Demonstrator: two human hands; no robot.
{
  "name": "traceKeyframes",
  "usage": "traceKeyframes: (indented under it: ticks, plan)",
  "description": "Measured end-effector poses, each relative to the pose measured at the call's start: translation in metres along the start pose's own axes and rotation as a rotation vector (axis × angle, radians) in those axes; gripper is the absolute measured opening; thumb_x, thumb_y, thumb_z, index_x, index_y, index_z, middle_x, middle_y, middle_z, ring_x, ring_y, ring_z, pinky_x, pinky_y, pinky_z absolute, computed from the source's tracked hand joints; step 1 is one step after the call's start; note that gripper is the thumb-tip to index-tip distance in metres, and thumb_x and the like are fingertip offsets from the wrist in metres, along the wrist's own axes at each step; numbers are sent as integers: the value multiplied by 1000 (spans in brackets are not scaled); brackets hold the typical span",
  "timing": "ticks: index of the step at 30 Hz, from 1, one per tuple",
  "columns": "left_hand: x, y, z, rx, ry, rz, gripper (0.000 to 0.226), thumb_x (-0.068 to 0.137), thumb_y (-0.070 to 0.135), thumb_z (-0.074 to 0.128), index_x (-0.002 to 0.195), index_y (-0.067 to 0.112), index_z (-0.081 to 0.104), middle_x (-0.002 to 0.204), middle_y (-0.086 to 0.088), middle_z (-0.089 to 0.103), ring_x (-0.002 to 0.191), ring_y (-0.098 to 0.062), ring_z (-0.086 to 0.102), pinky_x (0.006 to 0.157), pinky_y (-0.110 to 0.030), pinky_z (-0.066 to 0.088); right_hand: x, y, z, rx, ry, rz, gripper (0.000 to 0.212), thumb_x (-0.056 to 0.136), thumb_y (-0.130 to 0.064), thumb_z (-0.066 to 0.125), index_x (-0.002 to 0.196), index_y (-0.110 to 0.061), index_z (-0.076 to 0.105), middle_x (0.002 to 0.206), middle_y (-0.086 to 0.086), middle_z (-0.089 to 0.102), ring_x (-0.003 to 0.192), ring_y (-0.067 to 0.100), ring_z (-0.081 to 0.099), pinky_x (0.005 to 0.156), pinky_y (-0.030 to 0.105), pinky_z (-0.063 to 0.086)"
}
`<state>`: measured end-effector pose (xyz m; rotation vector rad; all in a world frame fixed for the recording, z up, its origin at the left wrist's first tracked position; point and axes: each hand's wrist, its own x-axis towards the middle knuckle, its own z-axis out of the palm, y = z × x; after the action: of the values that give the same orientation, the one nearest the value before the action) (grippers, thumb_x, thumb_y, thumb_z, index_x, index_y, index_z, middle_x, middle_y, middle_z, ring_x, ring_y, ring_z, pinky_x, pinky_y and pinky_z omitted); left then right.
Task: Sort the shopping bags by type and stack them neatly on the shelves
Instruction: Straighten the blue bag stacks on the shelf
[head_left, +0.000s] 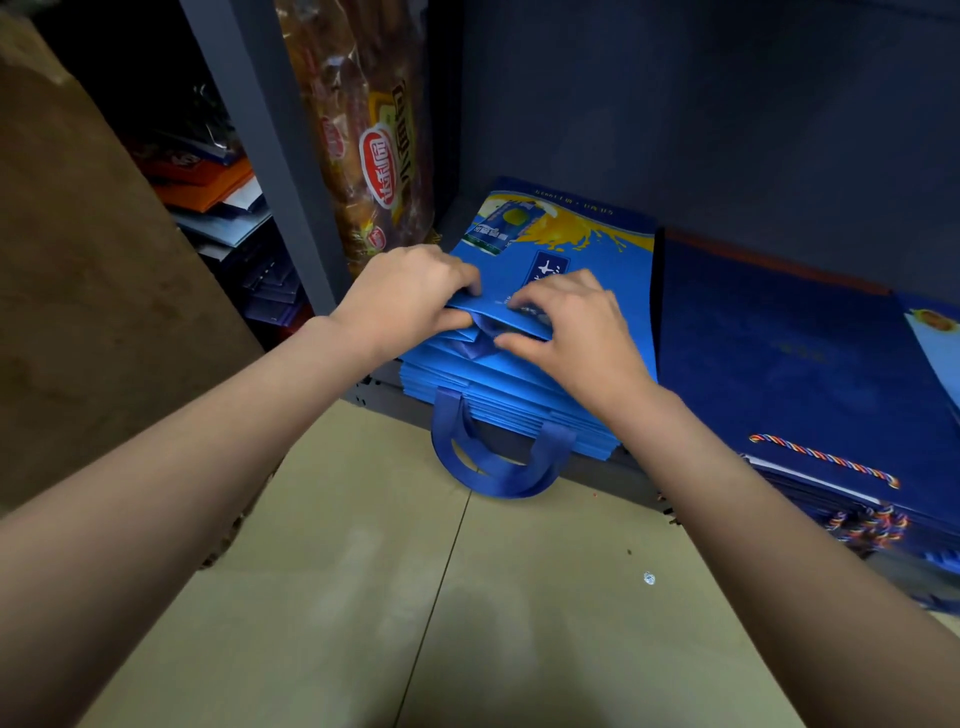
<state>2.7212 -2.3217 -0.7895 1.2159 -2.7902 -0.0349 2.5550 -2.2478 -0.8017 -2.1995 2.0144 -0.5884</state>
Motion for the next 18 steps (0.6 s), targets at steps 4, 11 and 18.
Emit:
traceKeyframes:
  ticks: [4,11,18]
  plan:
    - [1,-4,-4,-73,-83,44,43,86,32,63,127,20,54,127,1,57,119,-21,47,97,-39,41,3,2,0,-94,70,-17,26,82,-25,68,105,-13,65,103,3,65,109,24,47,90,31,29]
    - [-3,-4,-6,-85,-50,89,39,89,39,57,125,24,59,125,2,59,118,-19,51,96,-39,43,2,7,2,-116,39,-19,28,81,-24,69,106,-12,64,106,2,64,113,23,44,92,30,26]
    - [-2,-8,5,-17,-49,112,35,90,30,58,123,17,58,119,-3,60,113,-22,50,94,-40,42,-12,36,-13,69,-168,80,46,72,-39,76,113,-23,62,142,-1,37,132,22,20,108,43,26]
